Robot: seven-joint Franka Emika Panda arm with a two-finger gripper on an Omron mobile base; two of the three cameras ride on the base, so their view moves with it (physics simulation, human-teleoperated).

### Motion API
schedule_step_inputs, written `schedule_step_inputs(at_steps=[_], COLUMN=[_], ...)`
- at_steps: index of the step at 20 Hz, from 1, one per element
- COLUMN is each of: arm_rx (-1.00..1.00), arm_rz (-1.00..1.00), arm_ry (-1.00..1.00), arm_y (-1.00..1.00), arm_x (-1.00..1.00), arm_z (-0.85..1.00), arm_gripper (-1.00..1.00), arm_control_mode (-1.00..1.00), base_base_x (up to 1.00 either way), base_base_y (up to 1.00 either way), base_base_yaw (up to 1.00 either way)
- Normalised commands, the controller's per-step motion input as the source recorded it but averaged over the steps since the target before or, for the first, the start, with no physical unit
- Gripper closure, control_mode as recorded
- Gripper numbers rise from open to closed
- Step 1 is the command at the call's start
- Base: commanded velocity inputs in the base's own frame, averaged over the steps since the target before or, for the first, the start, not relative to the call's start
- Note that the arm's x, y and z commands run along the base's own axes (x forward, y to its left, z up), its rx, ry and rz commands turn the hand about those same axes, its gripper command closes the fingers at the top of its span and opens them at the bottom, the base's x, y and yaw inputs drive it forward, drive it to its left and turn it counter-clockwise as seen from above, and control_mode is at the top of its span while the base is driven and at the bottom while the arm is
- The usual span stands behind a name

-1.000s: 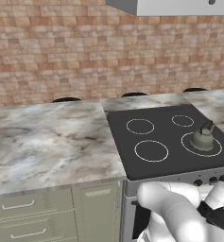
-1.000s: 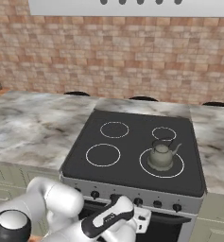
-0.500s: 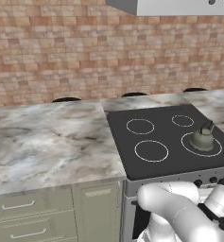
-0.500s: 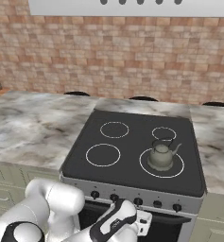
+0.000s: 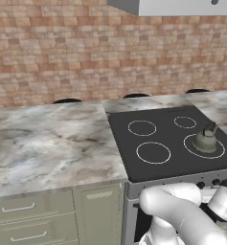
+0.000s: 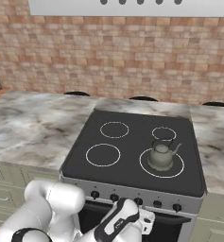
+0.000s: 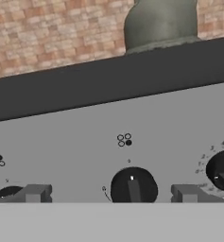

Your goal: Turn on the front right burner of the stove.

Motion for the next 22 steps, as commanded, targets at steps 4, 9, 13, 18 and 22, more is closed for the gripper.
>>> schedule_step_inputs(at_steps=[4,9,13,18,22], arm_rx=[0.02,0.0,0.0,0.01,0.01], arm_rz=[0.0,0.0,0.0,0.0,0.0], arm_ry=[0.0,0.0,0.0,0.0,0.0], arm_y=[0.0,0.0,0.0,0.0,0.0], arm_x=[0.2,0.23,0.21,0.22,0.21], arm_z=[-0.14,-0.24,-0.21,-0.17,-0.17], arm_gripper=[-1.0,-1.0,-1.0,-1.0,-1.0], arm_control_mode=[-1.0,-1.0,-1.0,-1.0,-1.0], base_base_x=[0.0,0.0,0.0,0.0,0.0], base_base_y=[0.0,0.0,0.0,0.0,0.0], base_base_yaw=[0.0,0.0,0.0,0.0,0.0])
